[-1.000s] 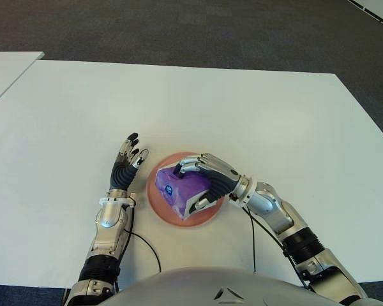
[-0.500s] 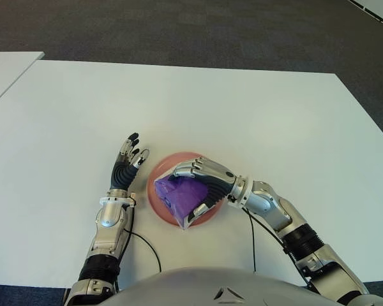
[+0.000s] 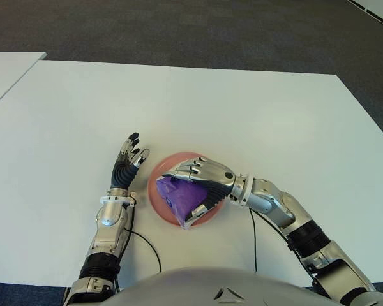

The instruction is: Put the tissue paper into the plate.

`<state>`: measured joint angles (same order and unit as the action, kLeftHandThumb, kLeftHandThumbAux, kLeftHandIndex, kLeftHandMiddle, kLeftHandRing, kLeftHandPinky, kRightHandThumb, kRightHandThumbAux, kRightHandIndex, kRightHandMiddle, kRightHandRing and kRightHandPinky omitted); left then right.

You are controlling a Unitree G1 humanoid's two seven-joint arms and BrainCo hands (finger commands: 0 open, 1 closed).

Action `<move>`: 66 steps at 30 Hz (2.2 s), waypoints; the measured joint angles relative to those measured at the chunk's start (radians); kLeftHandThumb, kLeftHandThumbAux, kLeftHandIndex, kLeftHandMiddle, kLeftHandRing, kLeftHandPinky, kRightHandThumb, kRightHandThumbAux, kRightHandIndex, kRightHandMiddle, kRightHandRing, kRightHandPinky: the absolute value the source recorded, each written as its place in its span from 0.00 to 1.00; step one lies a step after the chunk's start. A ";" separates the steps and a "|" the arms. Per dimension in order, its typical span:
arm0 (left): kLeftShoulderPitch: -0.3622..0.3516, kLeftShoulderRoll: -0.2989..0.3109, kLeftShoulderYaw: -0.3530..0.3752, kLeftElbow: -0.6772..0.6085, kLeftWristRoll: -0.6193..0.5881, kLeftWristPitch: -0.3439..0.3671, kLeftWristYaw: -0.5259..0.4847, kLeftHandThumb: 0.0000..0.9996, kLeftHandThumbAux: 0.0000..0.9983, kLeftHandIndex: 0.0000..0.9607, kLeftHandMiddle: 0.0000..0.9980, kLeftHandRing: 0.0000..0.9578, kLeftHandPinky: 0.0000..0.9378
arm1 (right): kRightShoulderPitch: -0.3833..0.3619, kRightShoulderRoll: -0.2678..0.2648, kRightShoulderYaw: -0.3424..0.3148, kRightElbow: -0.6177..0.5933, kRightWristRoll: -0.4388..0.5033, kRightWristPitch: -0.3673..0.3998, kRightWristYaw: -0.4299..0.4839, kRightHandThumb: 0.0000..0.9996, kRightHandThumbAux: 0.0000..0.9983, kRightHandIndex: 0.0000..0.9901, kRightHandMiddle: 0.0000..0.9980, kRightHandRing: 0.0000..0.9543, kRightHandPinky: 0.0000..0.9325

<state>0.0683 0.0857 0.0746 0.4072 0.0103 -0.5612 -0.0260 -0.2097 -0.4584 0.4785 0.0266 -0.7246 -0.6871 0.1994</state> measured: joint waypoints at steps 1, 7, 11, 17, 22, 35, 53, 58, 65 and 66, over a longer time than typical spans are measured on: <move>-0.001 0.000 0.000 0.001 0.000 -0.001 0.000 0.00 0.47 0.00 0.00 0.00 0.00 | 0.000 -0.002 0.001 -0.002 0.002 0.002 0.005 0.06 0.26 0.00 0.00 0.00 0.00; -0.004 0.003 -0.001 0.006 0.000 -0.002 0.000 0.00 0.47 0.00 0.00 0.00 0.00 | -0.001 -0.008 0.003 -0.012 0.019 0.007 0.028 0.08 0.21 0.00 0.00 0.00 0.00; -0.004 0.003 -0.001 0.005 0.000 -0.001 0.000 0.00 0.46 0.00 0.00 0.00 0.00 | -0.003 -0.017 0.002 -0.012 0.059 0.006 0.055 0.11 0.18 0.00 0.00 0.00 0.00; -0.004 0.003 -0.001 0.001 0.001 0.000 0.000 0.00 0.46 0.00 0.00 0.00 0.00 | -0.004 -0.038 -0.004 -0.011 0.147 -0.009 0.096 0.12 0.16 0.00 0.00 0.00 0.00; -0.004 0.003 -0.001 0.000 0.005 0.000 0.000 0.00 0.46 0.00 0.00 0.00 0.00 | -0.012 -0.047 -0.016 -0.019 0.209 -0.011 0.136 0.13 0.16 0.00 0.00 0.00 0.00; -0.011 0.003 0.002 0.006 0.004 -0.001 0.000 0.00 0.46 0.00 0.00 0.00 0.00 | -0.040 -0.067 -0.112 -0.151 0.583 0.126 0.303 0.15 0.19 0.00 0.00 0.00 0.00; -0.013 -0.008 0.016 0.006 0.000 -0.008 0.004 0.00 0.47 0.00 0.00 0.00 0.00 | 0.000 -0.040 -0.220 -0.284 0.836 0.373 0.401 0.14 0.19 0.00 0.00 0.00 0.00; -0.013 -0.012 0.018 0.004 0.001 -0.008 0.014 0.00 0.47 0.00 0.00 0.00 0.00 | 0.002 -0.030 -0.224 -0.292 0.836 0.381 0.409 0.14 0.19 0.00 0.00 0.00 0.00; -0.010 -0.014 0.018 -0.001 0.007 -0.008 0.016 0.00 0.47 0.00 0.00 0.00 0.00 | 0.008 -0.023 -0.229 -0.304 0.834 0.387 0.417 0.14 0.19 0.00 0.00 0.00 0.00; -0.009 -0.014 0.018 -0.002 0.009 -0.008 0.017 0.00 0.47 0.00 0.00 0.00 0.00 | 0.008 -0.022 -0.229 -0.305 0.834 0.387 0.418 0.14 0.19 0.00 0.00 0.00 0.00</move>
<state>0.0589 0.0721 0.0923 0.4052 0.0188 -0.5691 -0.0095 -0.2012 -0.4804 0.2493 -0.2782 0.1096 -0.3002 0.6173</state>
